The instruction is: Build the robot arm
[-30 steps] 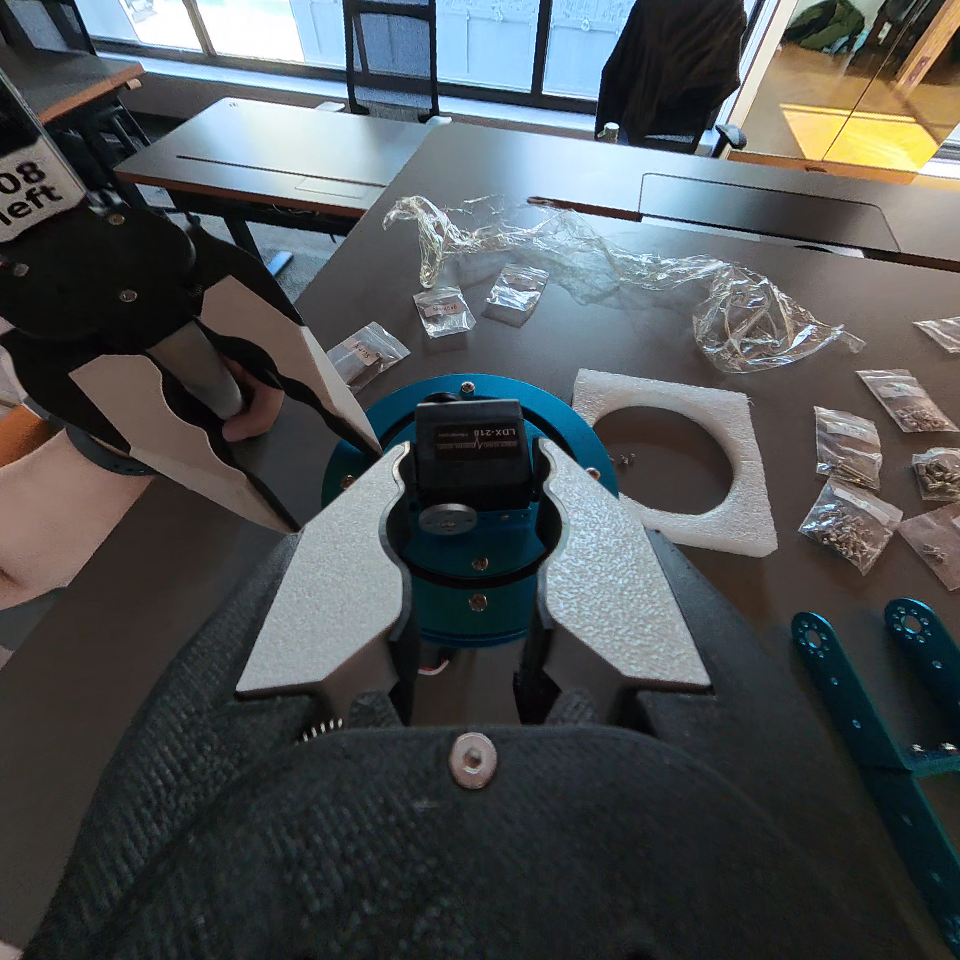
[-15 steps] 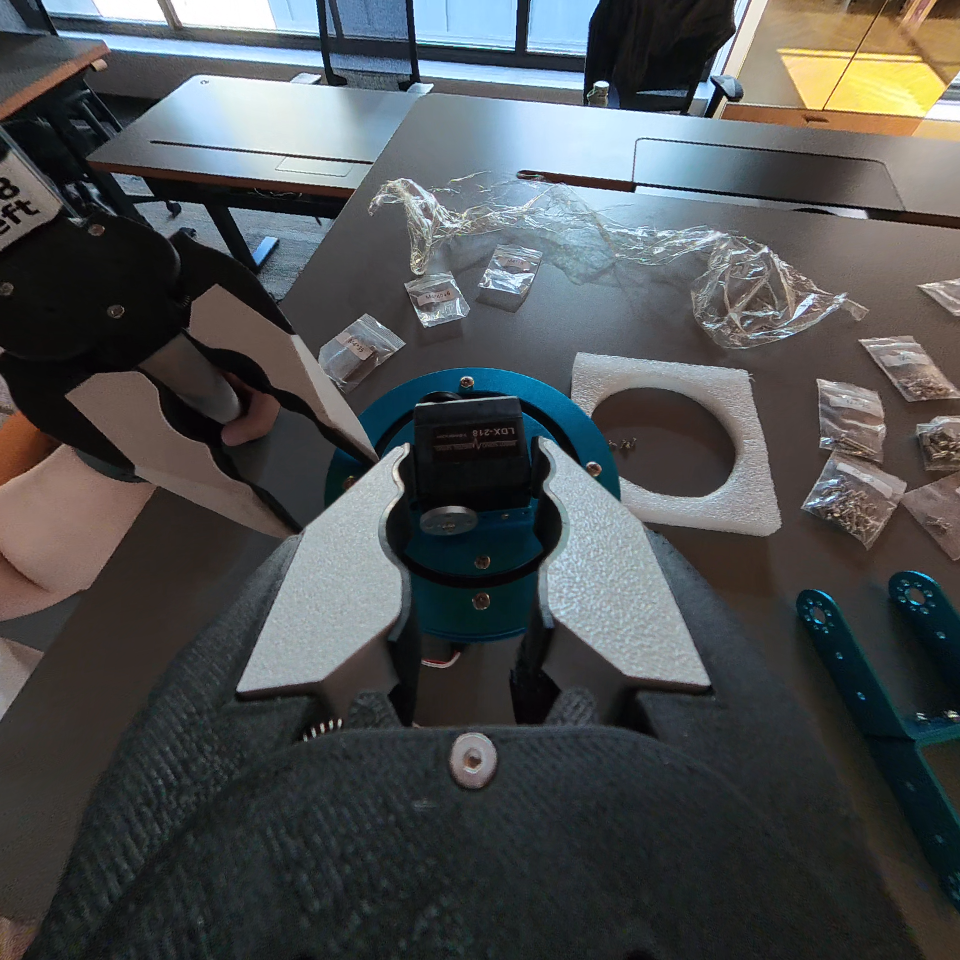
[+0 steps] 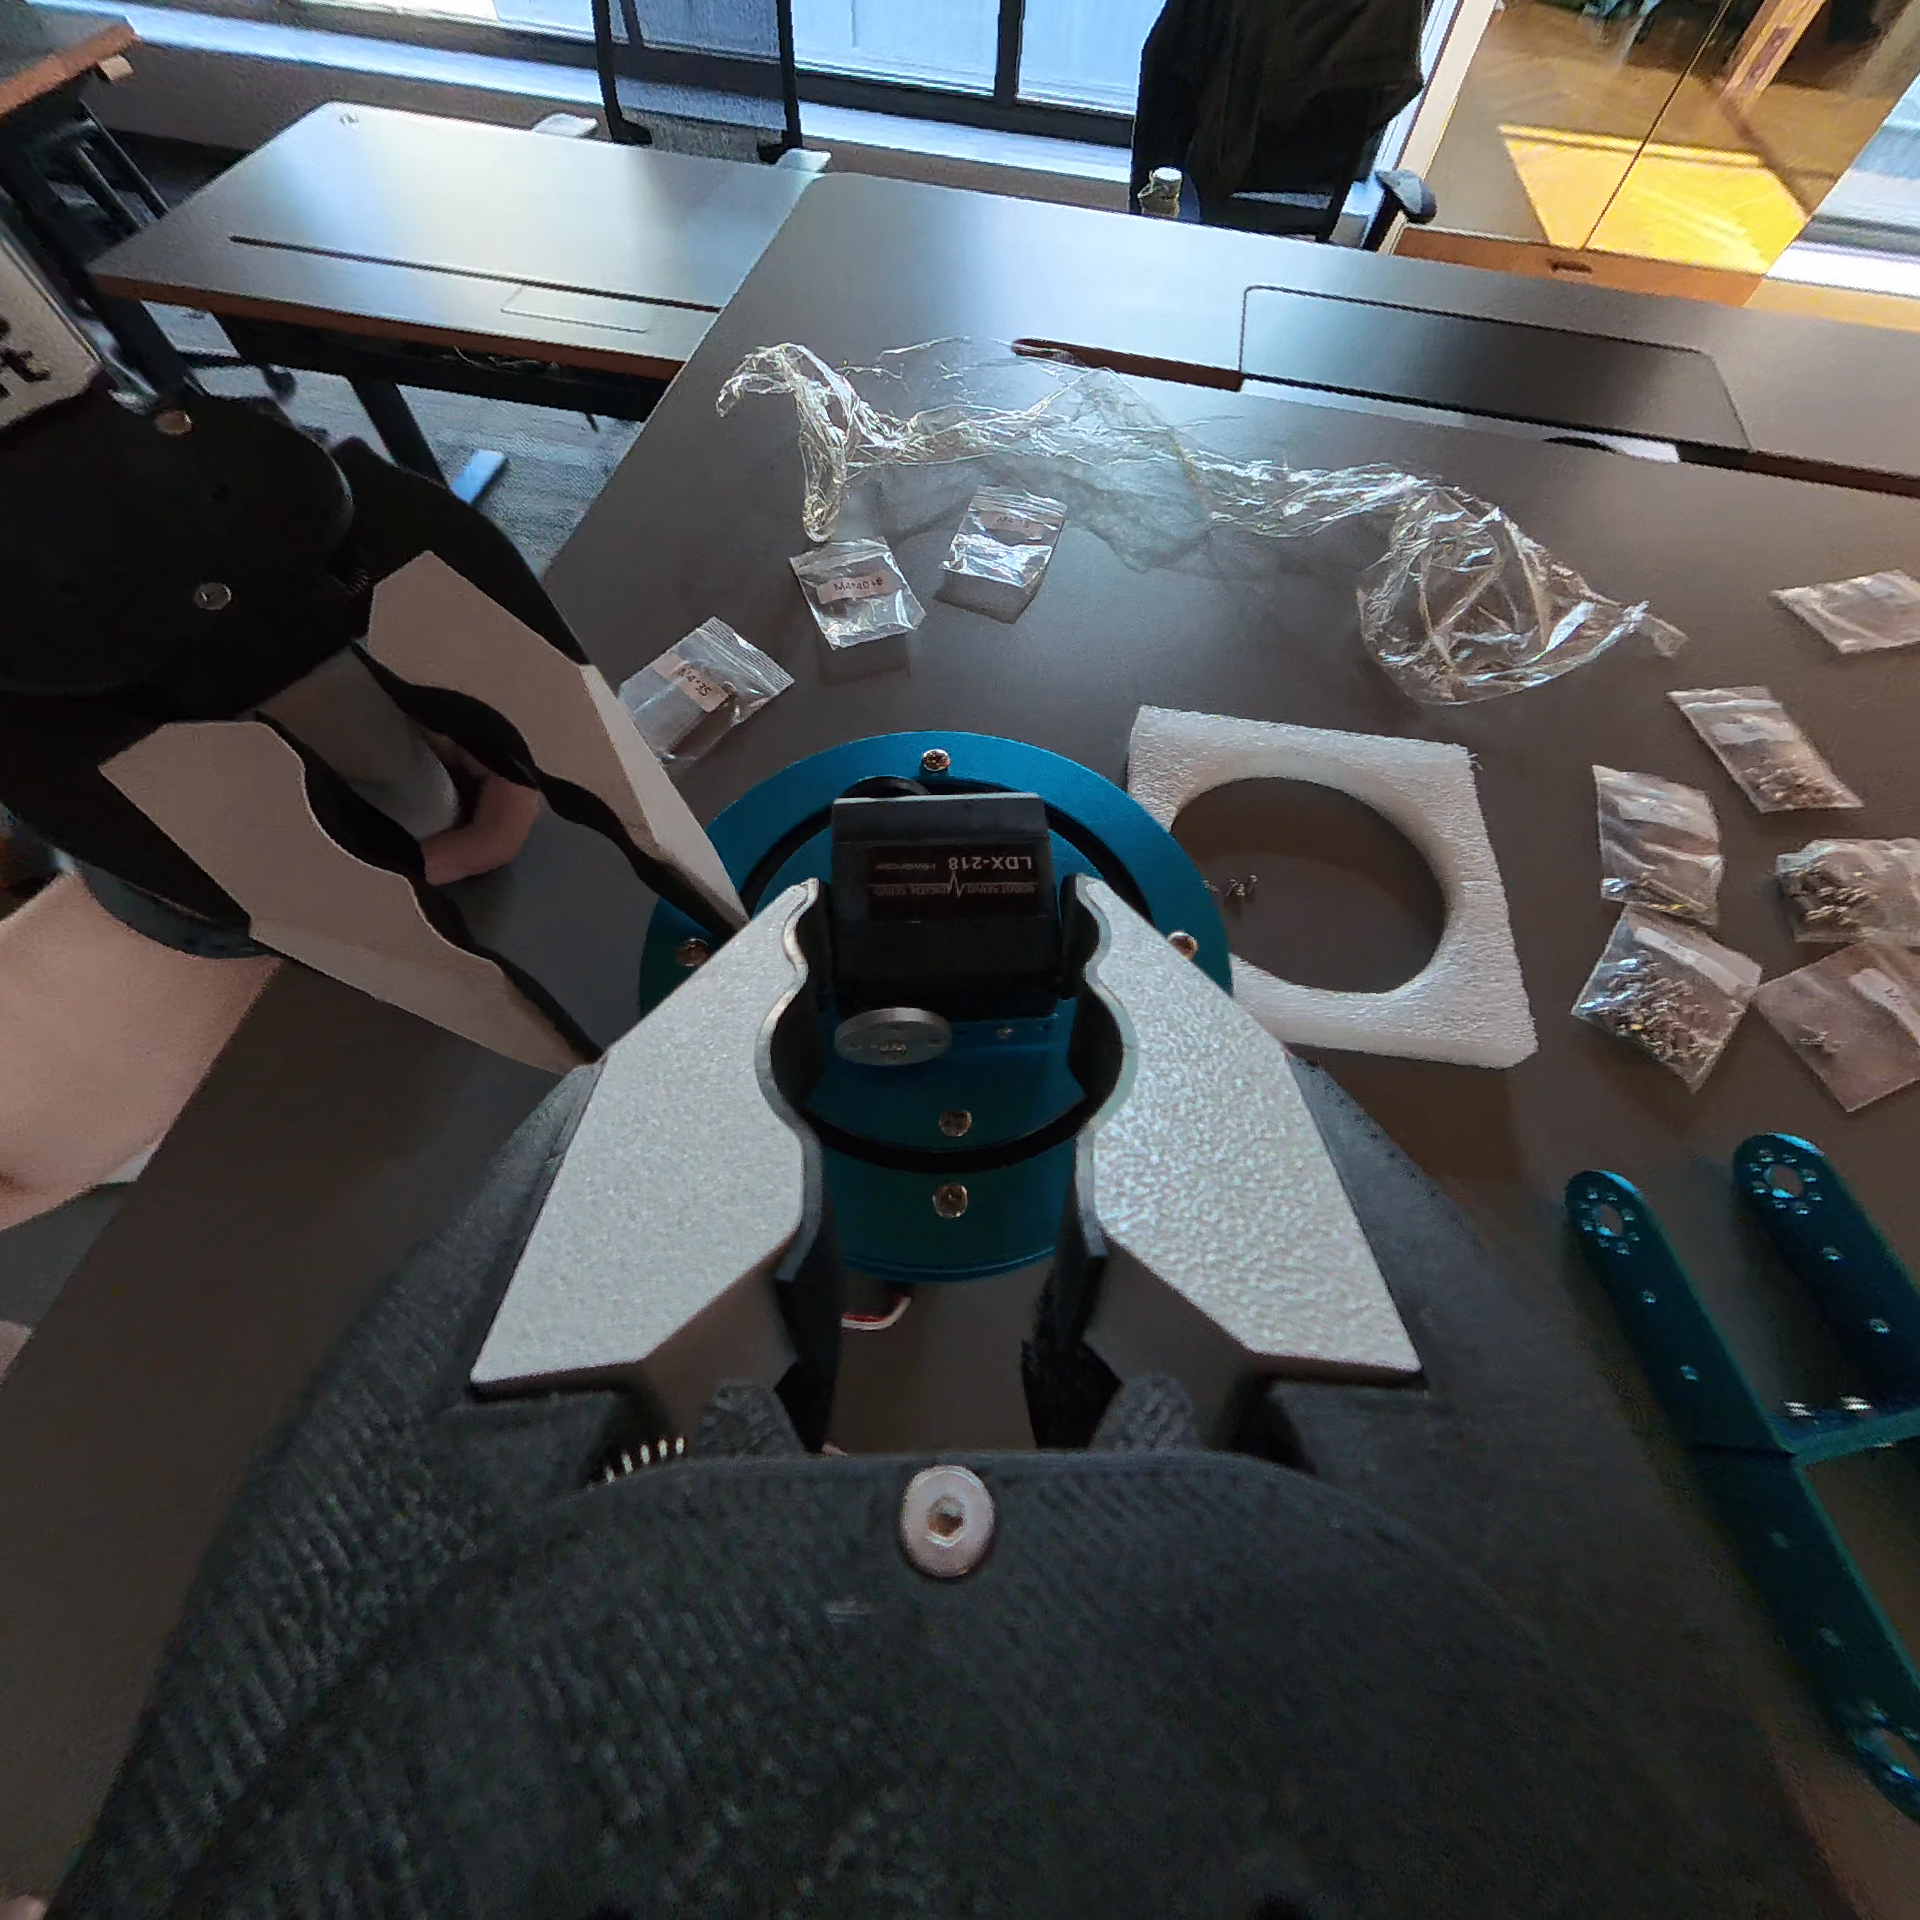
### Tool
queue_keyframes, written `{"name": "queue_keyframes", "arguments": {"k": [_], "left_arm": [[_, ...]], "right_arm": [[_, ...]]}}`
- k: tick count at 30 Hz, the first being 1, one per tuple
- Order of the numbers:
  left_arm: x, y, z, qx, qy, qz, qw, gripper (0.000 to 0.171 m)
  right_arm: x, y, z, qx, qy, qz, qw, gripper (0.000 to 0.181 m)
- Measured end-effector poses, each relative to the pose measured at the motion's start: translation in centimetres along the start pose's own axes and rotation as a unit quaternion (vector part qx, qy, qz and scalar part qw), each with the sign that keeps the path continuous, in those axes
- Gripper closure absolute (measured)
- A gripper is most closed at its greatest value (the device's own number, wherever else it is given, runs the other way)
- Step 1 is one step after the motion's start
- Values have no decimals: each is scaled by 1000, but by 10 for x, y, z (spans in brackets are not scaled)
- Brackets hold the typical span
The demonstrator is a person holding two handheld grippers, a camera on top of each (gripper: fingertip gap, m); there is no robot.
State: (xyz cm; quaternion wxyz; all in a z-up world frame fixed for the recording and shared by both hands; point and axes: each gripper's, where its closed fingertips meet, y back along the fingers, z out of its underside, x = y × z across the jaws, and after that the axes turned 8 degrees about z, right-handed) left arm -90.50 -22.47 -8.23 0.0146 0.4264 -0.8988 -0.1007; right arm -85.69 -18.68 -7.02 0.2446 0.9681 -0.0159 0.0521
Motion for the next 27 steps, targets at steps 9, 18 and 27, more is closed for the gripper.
{"name": "queue_keyframes", "arguments": {"k": [9,18,27], "left_arm": [[1,-1,0,0,-1,2,1000,142],[-5,32,-28,131,30,14,991,126],[-35,65,-41,236,104,-24,966,123]], "right_arm": [[-1,0,-1,-7,-70,-38,997,138],[-1,1,-2,-3,-58,-62,996,138],[1,2,-5,-37,-81,-147,985,141]]}}
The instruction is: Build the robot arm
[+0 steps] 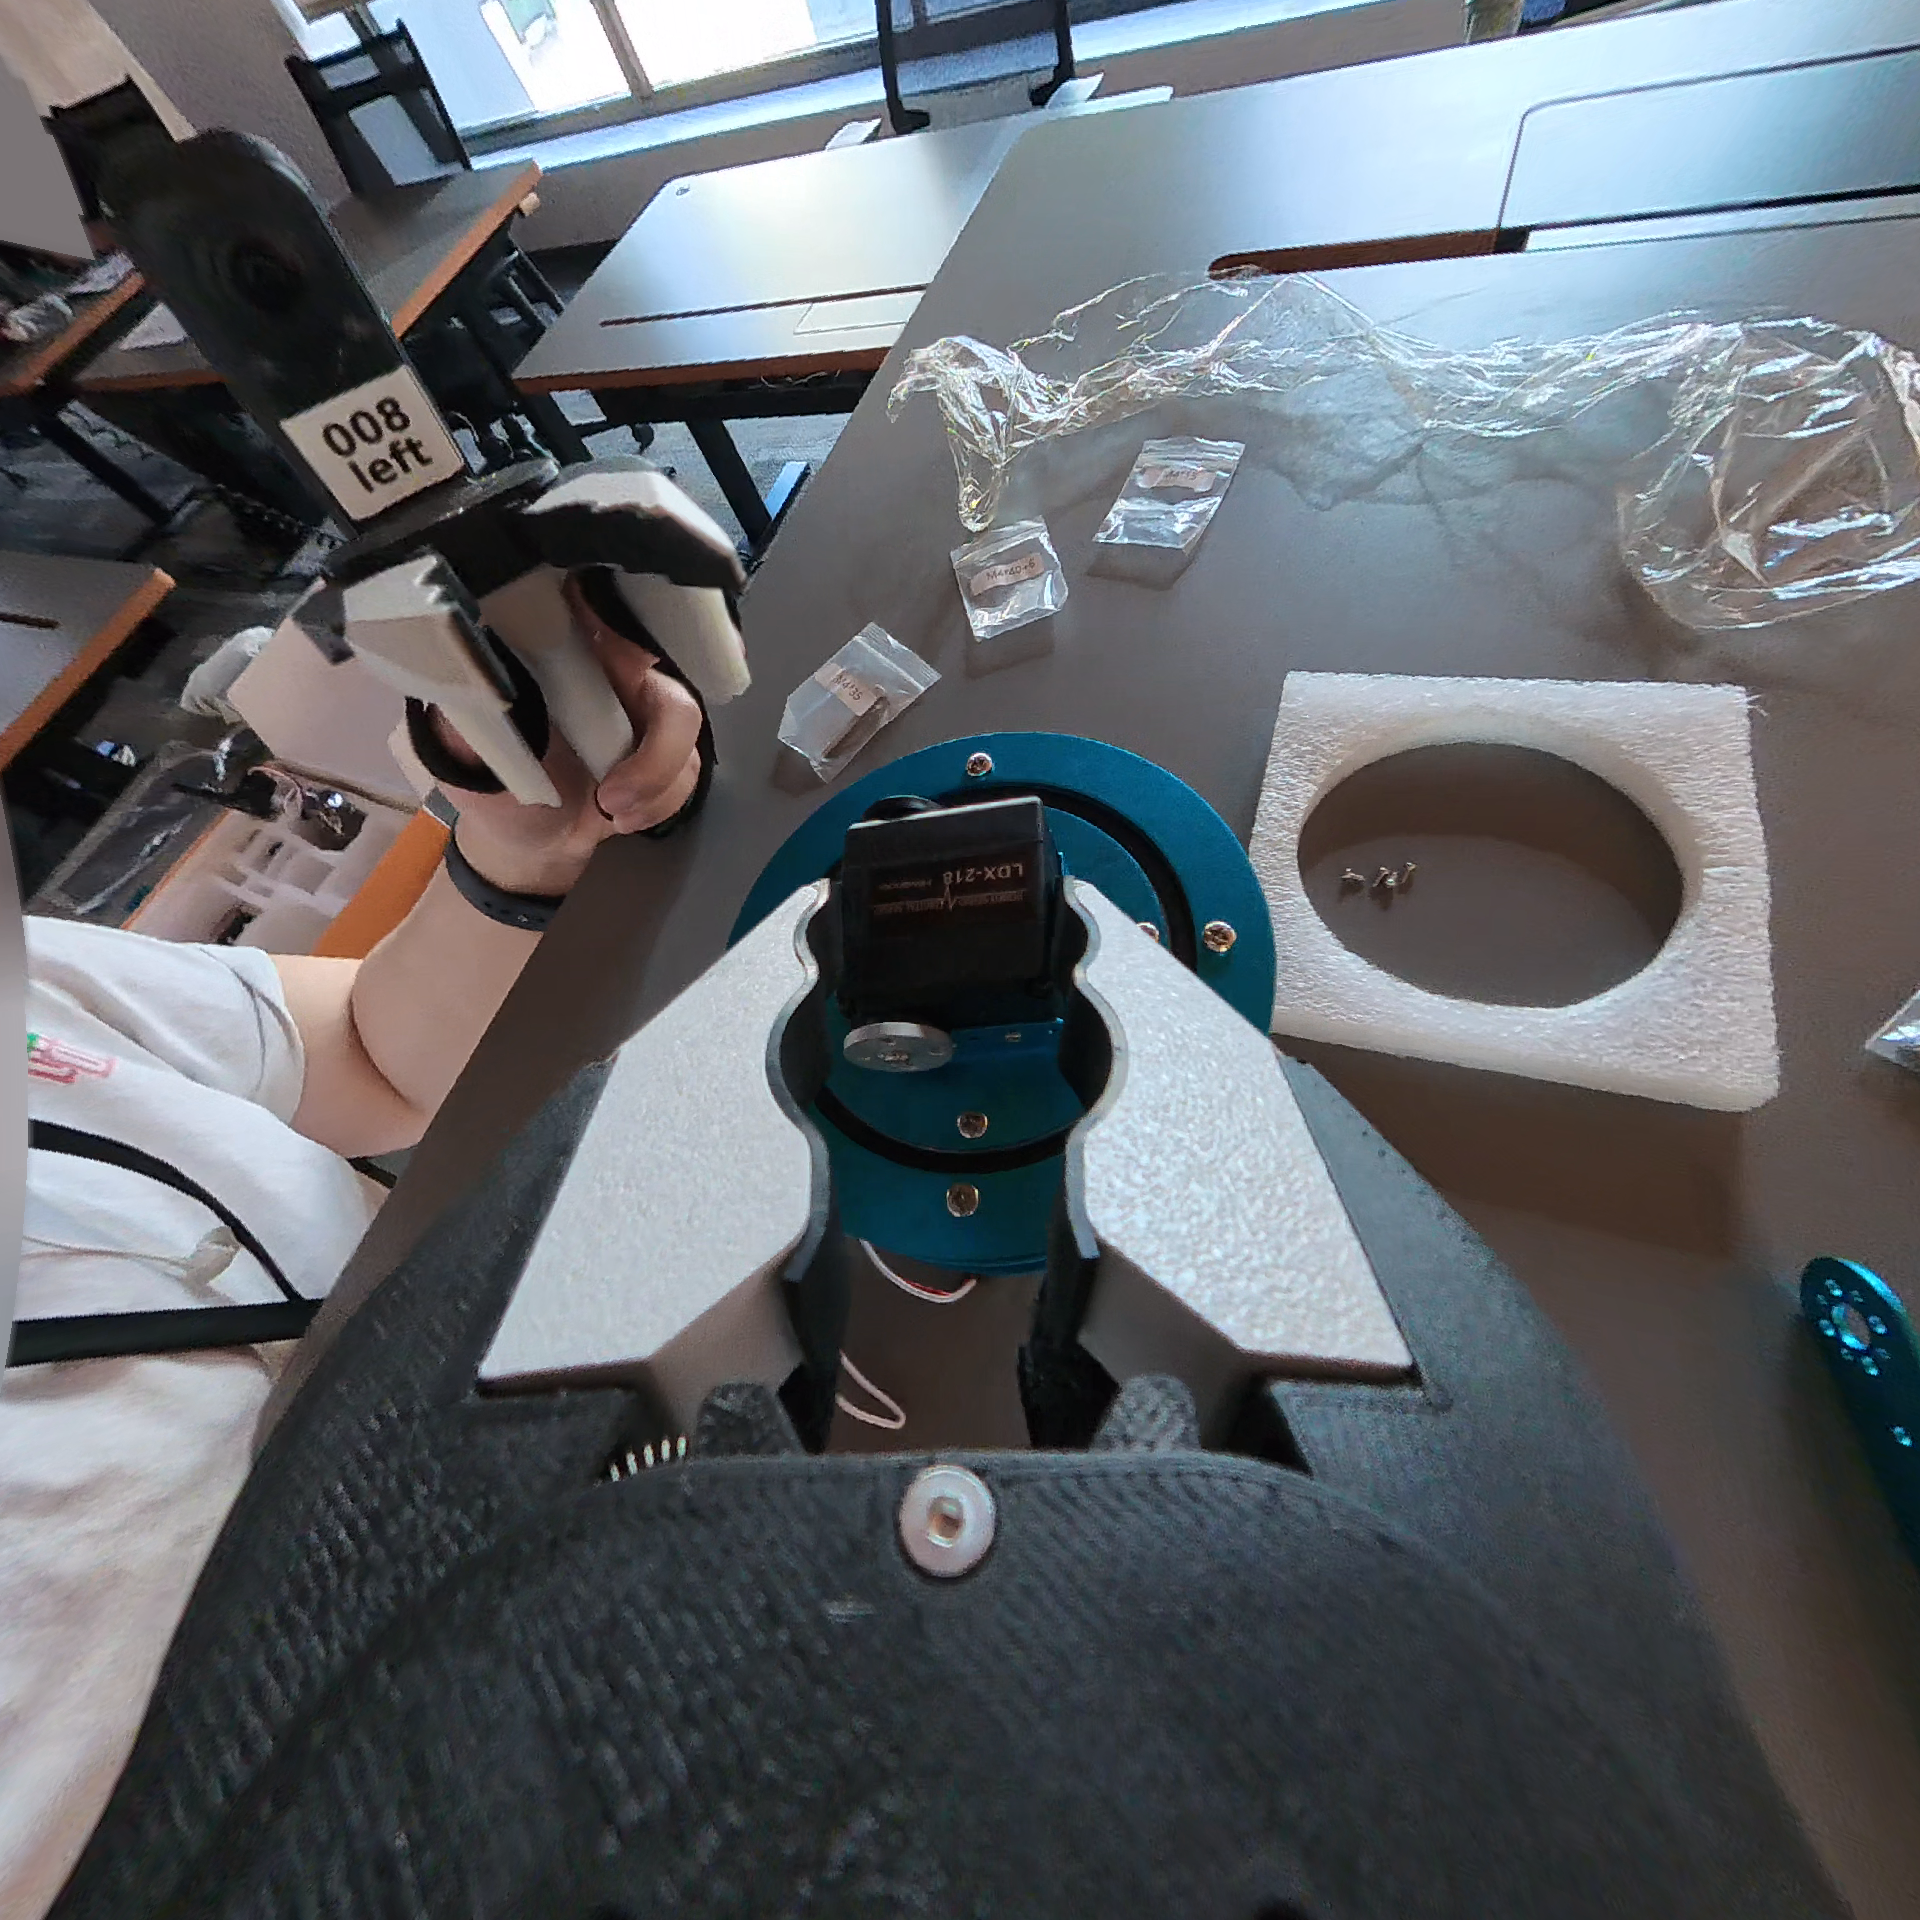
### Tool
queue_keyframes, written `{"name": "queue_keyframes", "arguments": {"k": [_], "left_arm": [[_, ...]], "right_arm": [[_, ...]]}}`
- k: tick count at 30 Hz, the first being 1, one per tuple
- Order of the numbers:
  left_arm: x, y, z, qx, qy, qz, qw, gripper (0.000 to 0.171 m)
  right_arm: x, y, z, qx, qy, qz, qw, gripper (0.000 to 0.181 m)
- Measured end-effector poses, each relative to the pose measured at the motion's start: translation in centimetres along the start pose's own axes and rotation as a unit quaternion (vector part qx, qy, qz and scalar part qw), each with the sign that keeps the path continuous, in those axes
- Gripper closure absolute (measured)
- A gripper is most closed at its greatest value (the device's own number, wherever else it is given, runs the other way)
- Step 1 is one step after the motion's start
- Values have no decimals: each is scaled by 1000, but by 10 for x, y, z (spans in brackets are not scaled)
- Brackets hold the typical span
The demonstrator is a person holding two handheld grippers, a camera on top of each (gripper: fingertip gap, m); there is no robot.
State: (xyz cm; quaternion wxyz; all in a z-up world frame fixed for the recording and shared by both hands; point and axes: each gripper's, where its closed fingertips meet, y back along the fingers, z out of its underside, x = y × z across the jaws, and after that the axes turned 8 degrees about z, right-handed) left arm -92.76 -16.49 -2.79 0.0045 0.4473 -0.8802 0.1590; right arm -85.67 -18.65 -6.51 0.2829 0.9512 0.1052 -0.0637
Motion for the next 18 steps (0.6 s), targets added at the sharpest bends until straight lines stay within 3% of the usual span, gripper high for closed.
{"name": "queue_keyframes", "arguments": {"k": [6,11,18], "left_arm": [[-19,13,-13,52,35,-36,997,123],[-29,24,-21,93,60,-52,993,127],[-35,23,-18,84,70,-66,992,127]], "right_arm": [[-1,-1,-7,68,22,29,997,137],[3,-11,4,22,87,87,992,131],[3,-13,6,-42,58,75,995,136]]}}
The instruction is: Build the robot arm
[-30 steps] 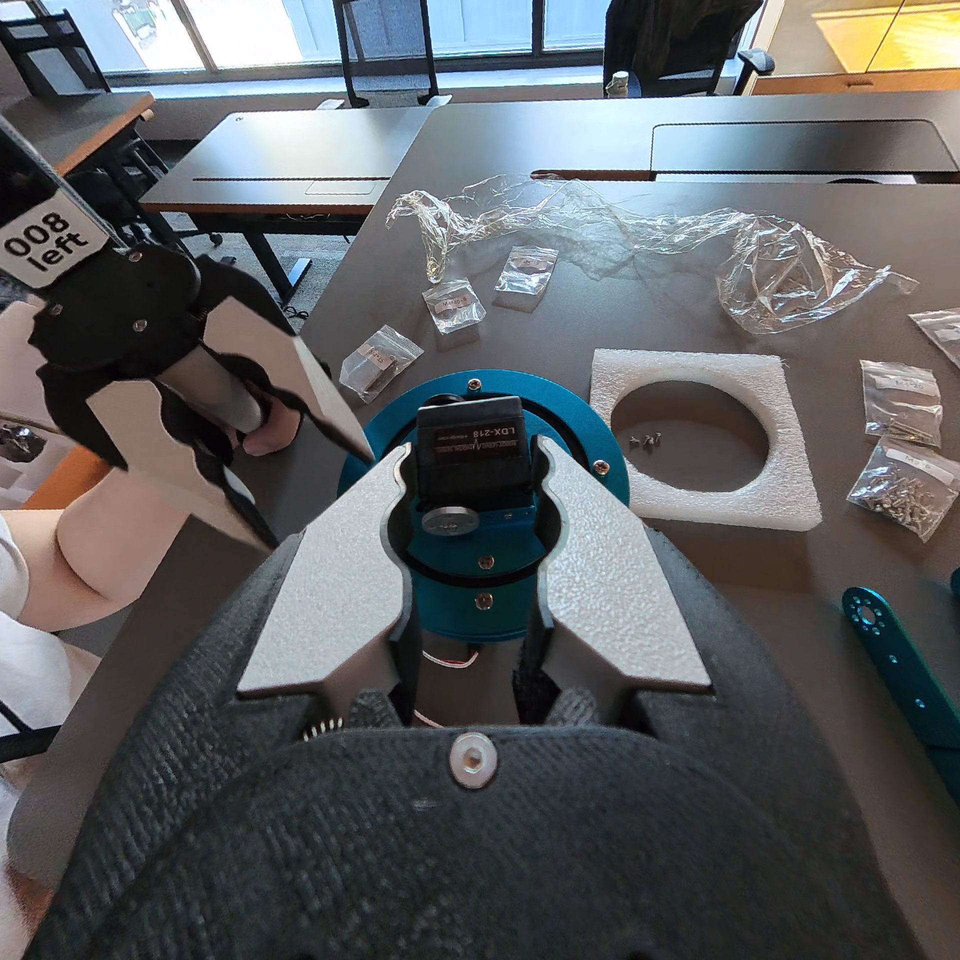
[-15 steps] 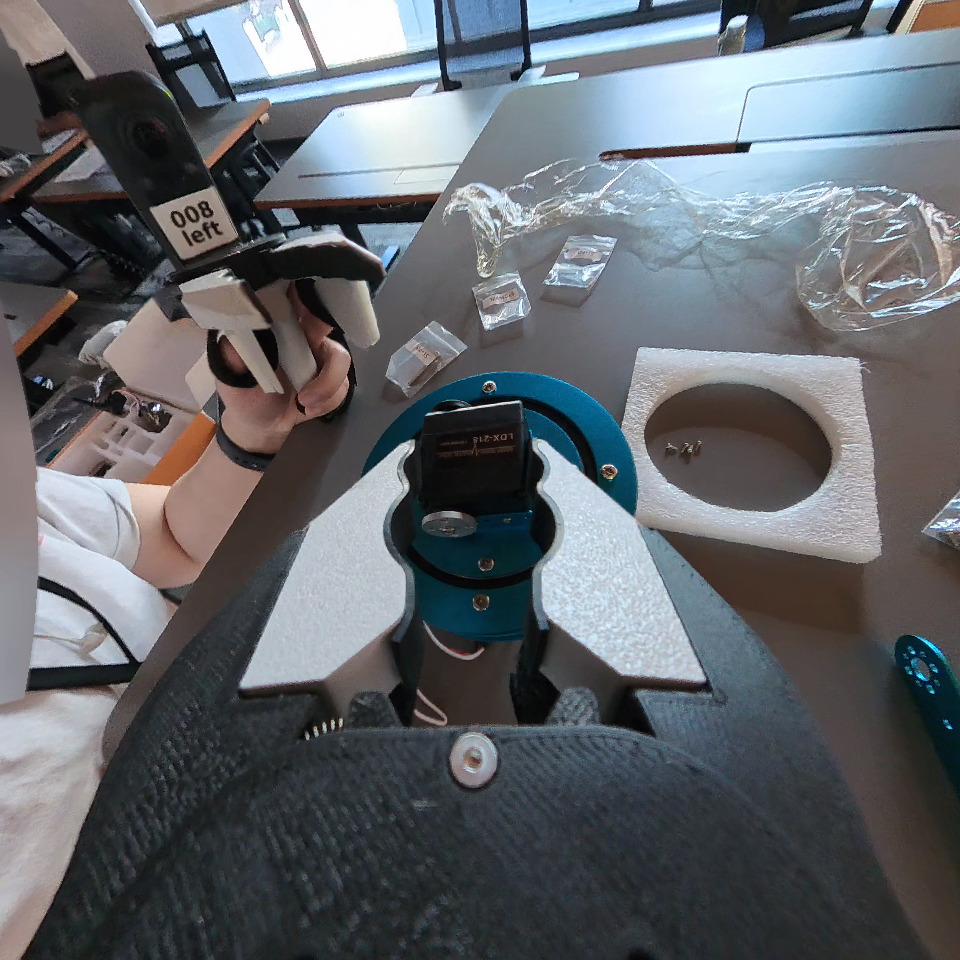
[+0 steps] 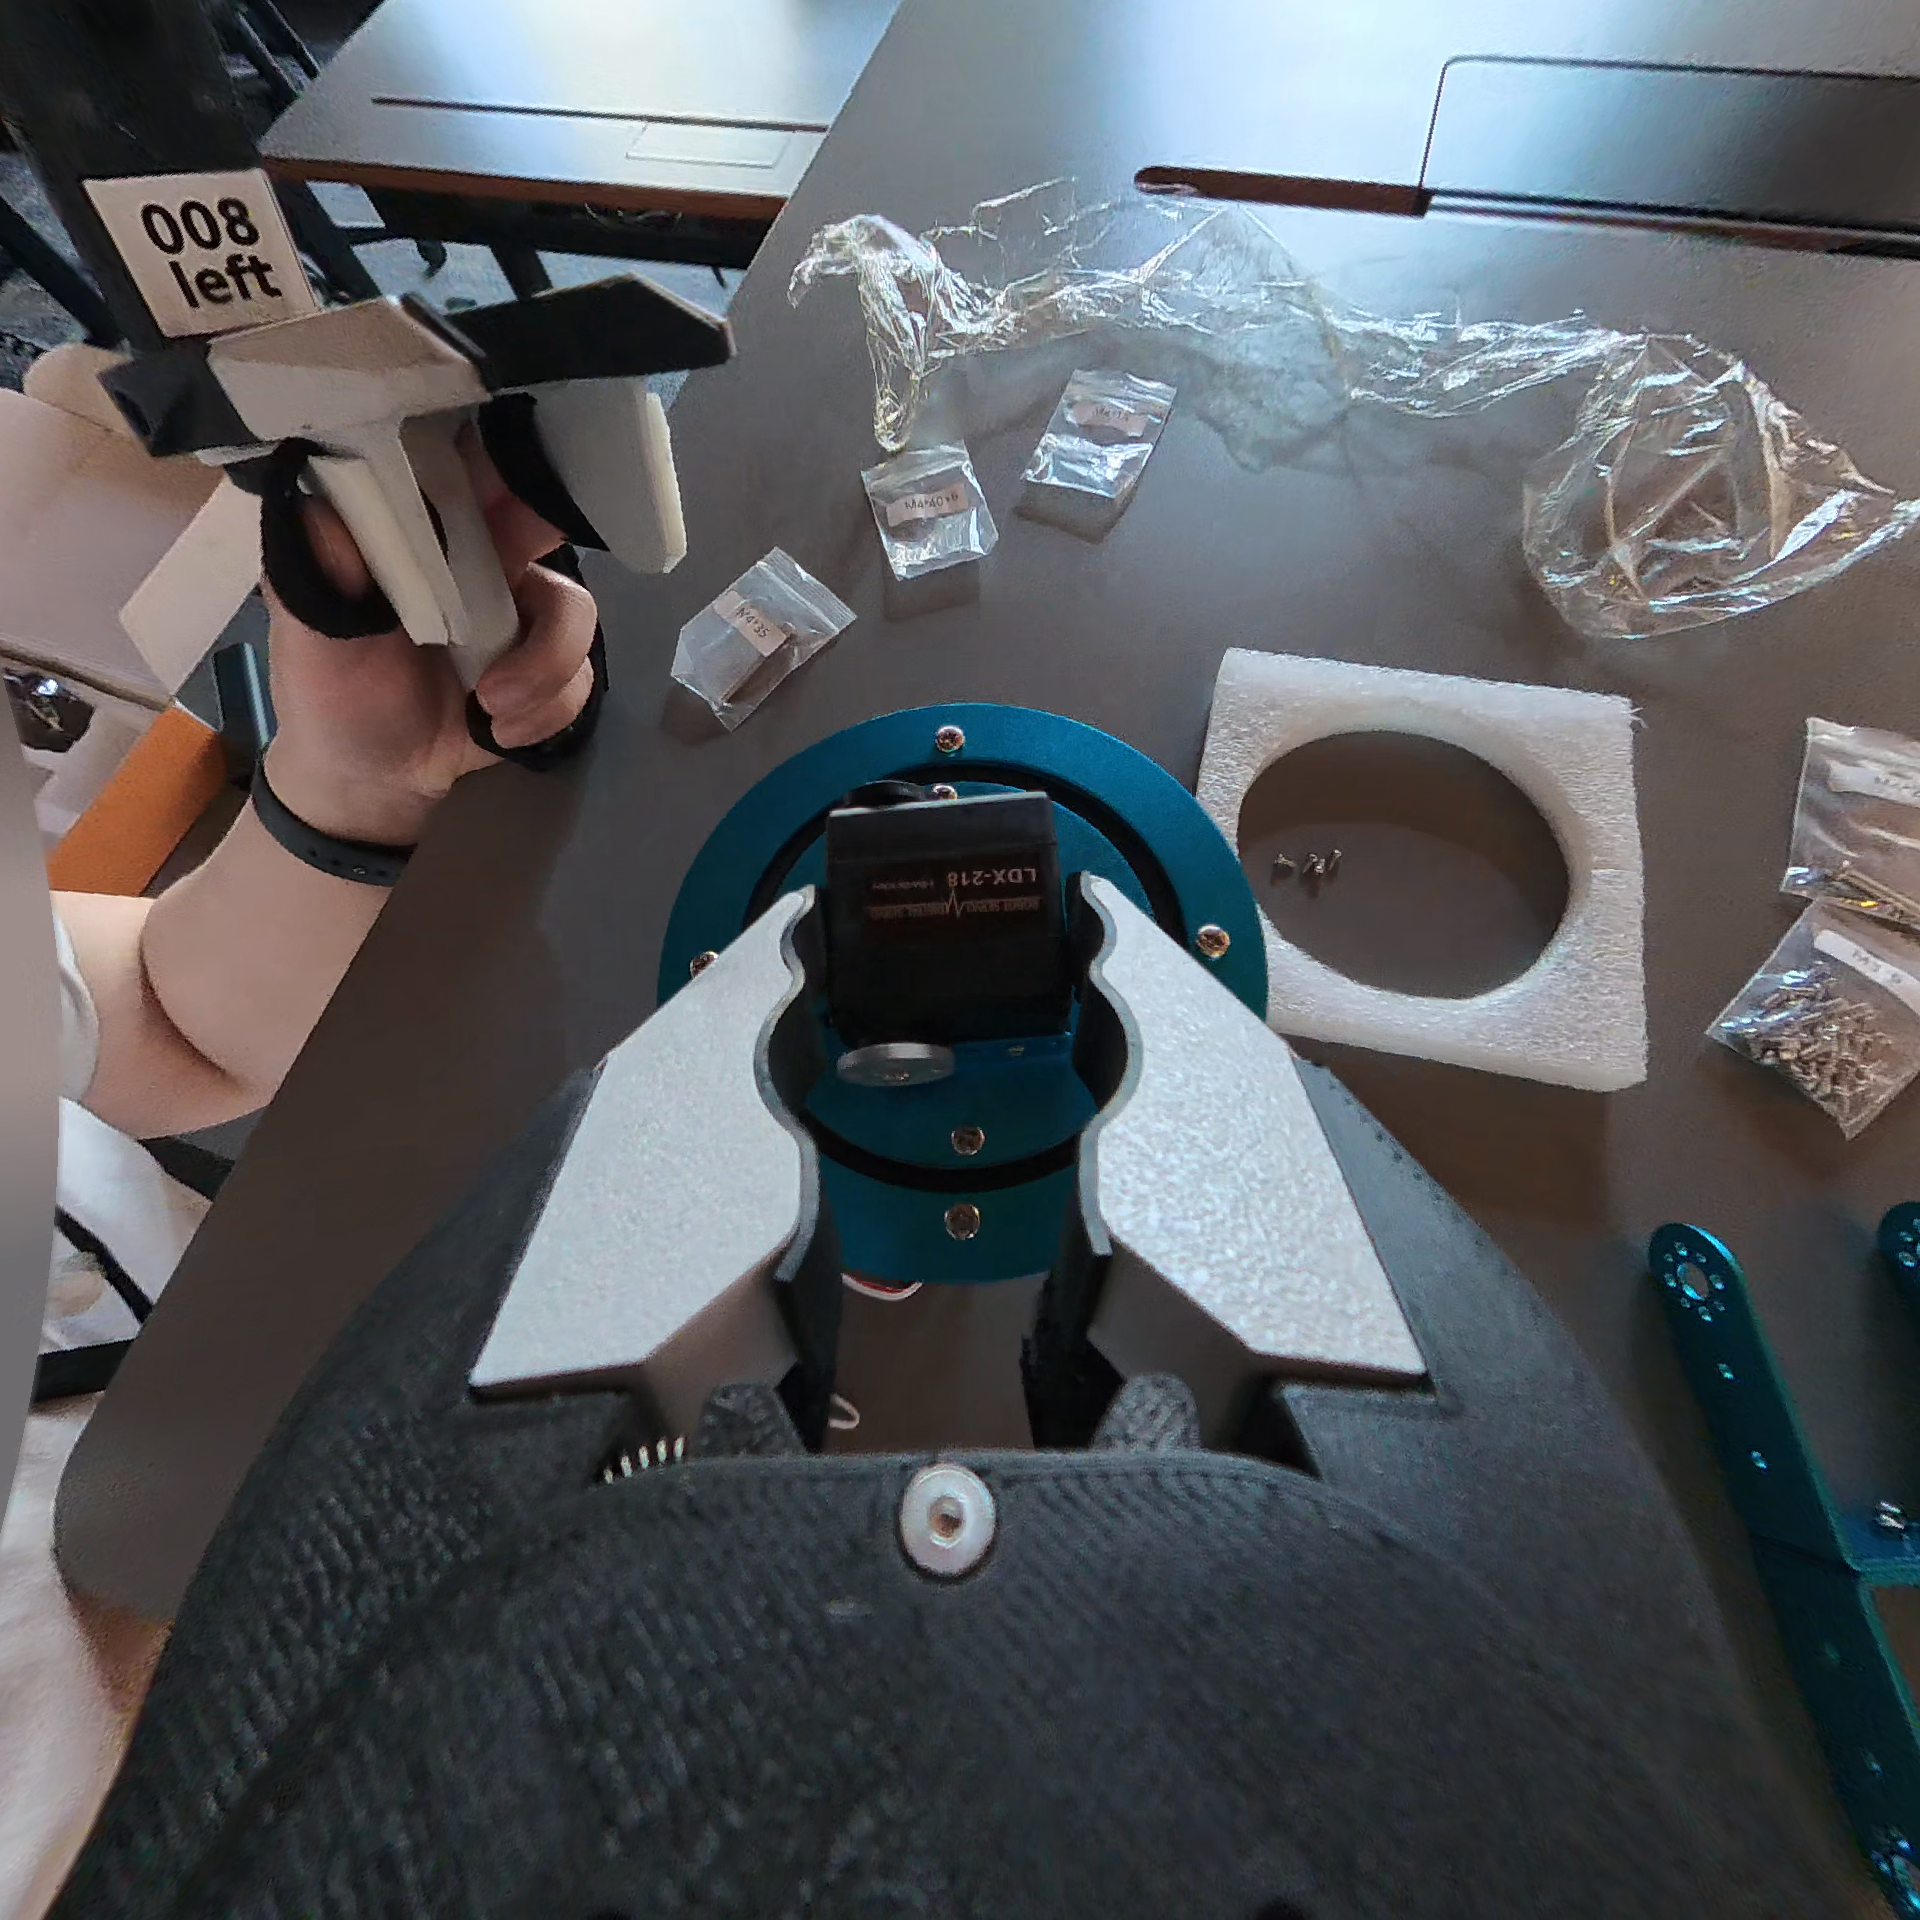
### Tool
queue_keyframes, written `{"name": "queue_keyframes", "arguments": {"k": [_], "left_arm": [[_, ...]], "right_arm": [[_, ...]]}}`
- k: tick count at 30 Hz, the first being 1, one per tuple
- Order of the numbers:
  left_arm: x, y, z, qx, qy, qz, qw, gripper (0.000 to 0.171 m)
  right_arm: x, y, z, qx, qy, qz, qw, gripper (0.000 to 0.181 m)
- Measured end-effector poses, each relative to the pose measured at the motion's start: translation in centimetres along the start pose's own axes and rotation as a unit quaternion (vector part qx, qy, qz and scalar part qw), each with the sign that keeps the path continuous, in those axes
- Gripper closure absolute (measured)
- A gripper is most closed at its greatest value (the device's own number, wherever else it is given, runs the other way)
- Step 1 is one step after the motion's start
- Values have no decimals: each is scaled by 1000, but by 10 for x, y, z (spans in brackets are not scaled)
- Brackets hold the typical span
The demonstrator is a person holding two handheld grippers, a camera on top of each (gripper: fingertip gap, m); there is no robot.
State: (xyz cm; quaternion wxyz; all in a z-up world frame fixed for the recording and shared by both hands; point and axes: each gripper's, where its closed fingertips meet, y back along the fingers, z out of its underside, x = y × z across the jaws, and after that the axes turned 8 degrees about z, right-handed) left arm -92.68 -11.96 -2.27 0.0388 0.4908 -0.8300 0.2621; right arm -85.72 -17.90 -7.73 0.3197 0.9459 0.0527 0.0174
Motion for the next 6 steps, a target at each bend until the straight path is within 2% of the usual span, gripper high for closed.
{"name": "queue_keyframes", "arguments": {"k": [6], "left_arm": [[-1,-1,2,-5,8,2,1000,128]], "right_arm": [[6,-4,-8,-9,-31,-38,999,136]]}}
